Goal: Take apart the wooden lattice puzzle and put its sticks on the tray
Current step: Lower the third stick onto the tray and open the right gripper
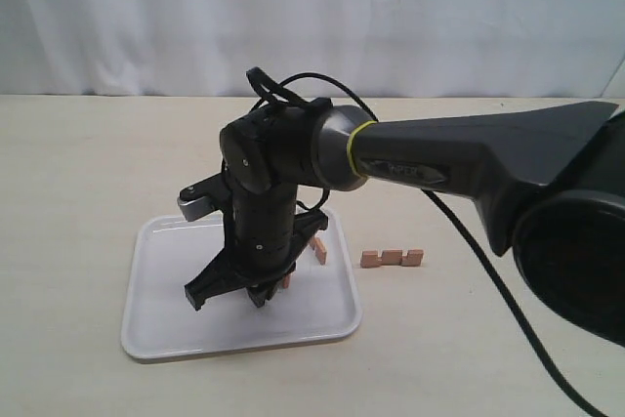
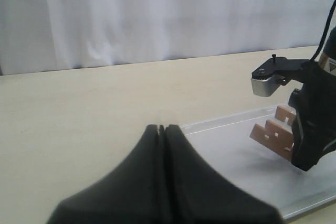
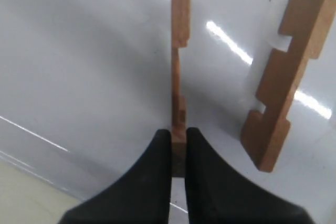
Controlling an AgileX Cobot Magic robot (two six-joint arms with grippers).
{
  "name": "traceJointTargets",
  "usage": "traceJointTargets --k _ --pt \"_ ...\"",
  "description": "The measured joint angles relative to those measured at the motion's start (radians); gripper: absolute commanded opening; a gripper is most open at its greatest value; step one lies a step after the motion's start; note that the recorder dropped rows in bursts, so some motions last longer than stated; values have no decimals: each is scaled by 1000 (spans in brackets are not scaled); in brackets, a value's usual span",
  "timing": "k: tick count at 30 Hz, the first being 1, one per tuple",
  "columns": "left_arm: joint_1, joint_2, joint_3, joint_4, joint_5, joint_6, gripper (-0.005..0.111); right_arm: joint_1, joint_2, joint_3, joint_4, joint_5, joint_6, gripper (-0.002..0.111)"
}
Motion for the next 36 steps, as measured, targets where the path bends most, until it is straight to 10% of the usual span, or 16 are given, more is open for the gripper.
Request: traceJointTargets --k 9,21,36 --pt "0 0 0 0 0 0 0 0 19 0 0 -19 2 5" --pt "0 0 0 0 0 0 0 0 19 0 18 -19 2 35" --pt "0 0 0 0 0 0 0 0 -84 0 25 42 -32 36"
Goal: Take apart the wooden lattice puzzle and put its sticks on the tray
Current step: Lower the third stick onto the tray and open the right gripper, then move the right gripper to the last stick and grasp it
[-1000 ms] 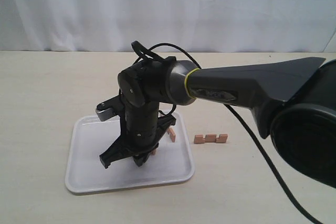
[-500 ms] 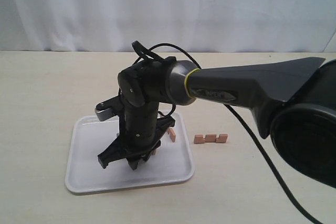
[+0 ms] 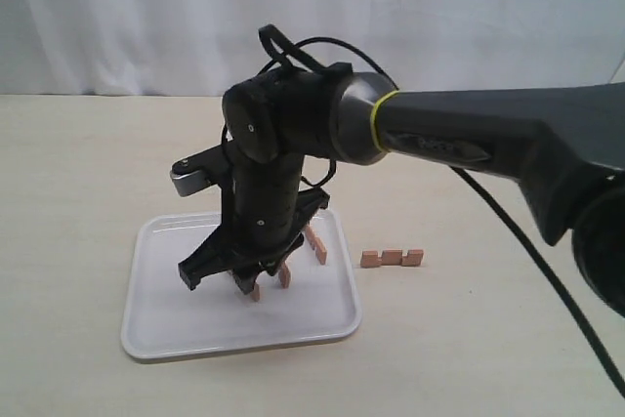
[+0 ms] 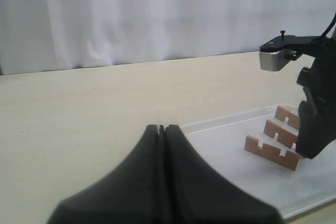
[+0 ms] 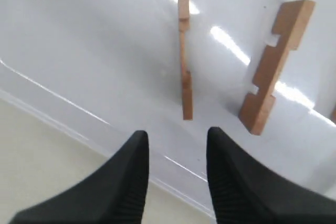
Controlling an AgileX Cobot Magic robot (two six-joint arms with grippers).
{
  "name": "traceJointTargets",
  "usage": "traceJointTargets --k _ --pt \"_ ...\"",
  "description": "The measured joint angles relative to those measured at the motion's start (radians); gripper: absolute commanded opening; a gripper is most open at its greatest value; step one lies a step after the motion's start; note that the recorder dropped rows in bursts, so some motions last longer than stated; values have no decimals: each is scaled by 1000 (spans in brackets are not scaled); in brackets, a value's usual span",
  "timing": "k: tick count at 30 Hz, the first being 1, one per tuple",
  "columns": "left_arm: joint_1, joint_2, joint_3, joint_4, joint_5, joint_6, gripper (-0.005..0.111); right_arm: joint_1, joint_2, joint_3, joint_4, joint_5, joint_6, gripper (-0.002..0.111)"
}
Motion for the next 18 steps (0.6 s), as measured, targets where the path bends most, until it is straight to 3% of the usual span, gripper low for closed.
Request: traceJointTargets --k 7,18 --pt "0 0 0 0 0 0 0 -15 -103 0 -160 133 -52 35" --pt "0 0 0 0 0 0 0 -189 -207 80 -178 133 -349 35"
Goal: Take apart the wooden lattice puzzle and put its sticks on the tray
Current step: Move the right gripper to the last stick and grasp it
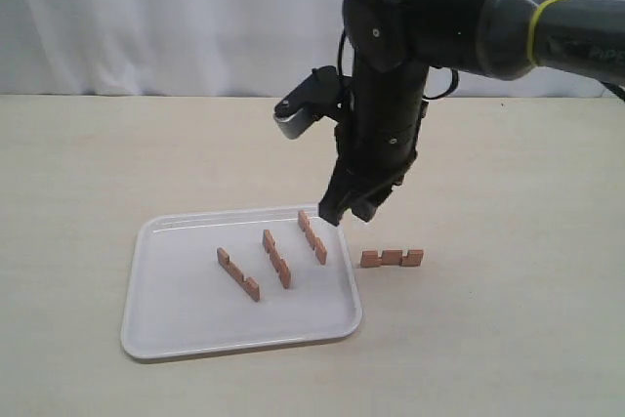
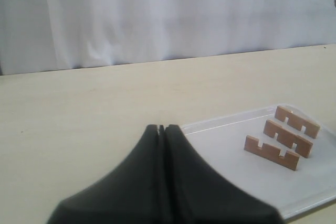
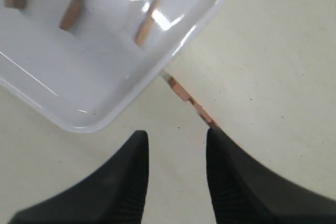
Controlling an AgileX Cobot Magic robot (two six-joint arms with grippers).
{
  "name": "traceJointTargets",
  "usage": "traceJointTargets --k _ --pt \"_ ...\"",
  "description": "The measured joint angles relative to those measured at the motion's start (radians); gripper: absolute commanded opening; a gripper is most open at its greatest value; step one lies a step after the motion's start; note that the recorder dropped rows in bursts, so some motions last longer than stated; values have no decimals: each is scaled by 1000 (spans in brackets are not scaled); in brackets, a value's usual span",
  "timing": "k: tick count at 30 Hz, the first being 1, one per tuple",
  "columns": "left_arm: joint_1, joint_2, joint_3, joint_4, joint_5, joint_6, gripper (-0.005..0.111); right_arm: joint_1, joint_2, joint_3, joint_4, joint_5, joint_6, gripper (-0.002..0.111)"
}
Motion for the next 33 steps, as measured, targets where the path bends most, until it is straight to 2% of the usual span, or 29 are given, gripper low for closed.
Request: traceJointTargets --k 5,11,27,29,32,33 --pt "0 0 0 0 0 0 0 -61 0 88 0 -94 -139 35" --pt "0 0 0 0 0 0 0 -76 9 190 2 -187 -457 35" --pt "0 0 0 0 0 0 0 -89 147 196 -75 -295 -501 35" --pt "0 0 0 0 0 0 0 -89 156 196 -75 -296 -501 31" --pt "0 0 0 0 0 0 0 -89 163 196 -75 -298 -501 8" --pt "0 0 0 0 0 0 0 -89 163 196 -75 -296 -501 4"
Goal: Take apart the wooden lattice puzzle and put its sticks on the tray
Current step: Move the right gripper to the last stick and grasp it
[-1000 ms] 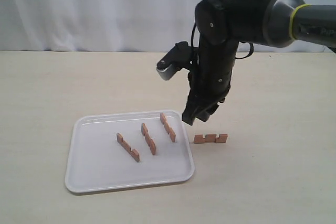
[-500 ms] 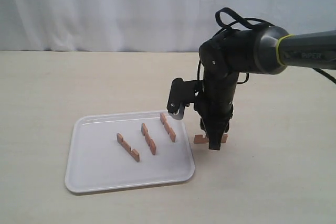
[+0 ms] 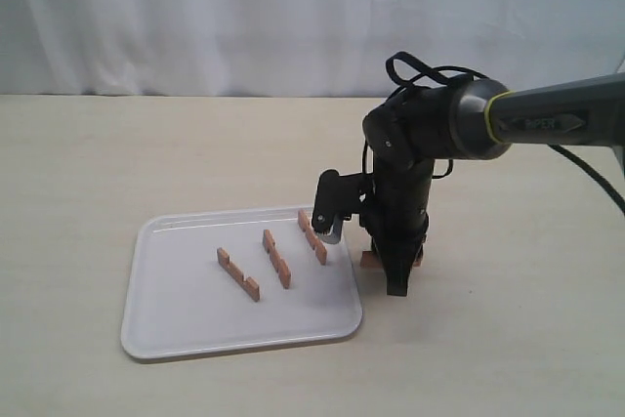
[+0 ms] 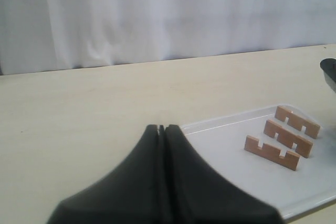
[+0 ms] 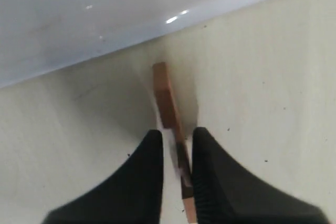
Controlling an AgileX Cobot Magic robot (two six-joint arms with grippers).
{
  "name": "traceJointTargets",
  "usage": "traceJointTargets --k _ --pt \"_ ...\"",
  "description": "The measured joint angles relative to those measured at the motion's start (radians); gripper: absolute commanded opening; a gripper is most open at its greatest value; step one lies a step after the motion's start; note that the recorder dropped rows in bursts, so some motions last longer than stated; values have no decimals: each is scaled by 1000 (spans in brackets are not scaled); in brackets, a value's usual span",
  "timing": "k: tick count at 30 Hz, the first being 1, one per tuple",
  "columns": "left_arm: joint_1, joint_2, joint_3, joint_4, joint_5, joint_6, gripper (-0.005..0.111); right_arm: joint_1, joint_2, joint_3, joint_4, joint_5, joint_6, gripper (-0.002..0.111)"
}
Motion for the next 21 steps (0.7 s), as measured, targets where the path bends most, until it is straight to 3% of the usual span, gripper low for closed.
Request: traceJointTargets --k 14,21 --pt "0 0 0 0 0 0 0 0 -54 0 -6 89 165 4" --pt "0 0 0 0 0 0 0 0 -168 0 154 96 327 4"
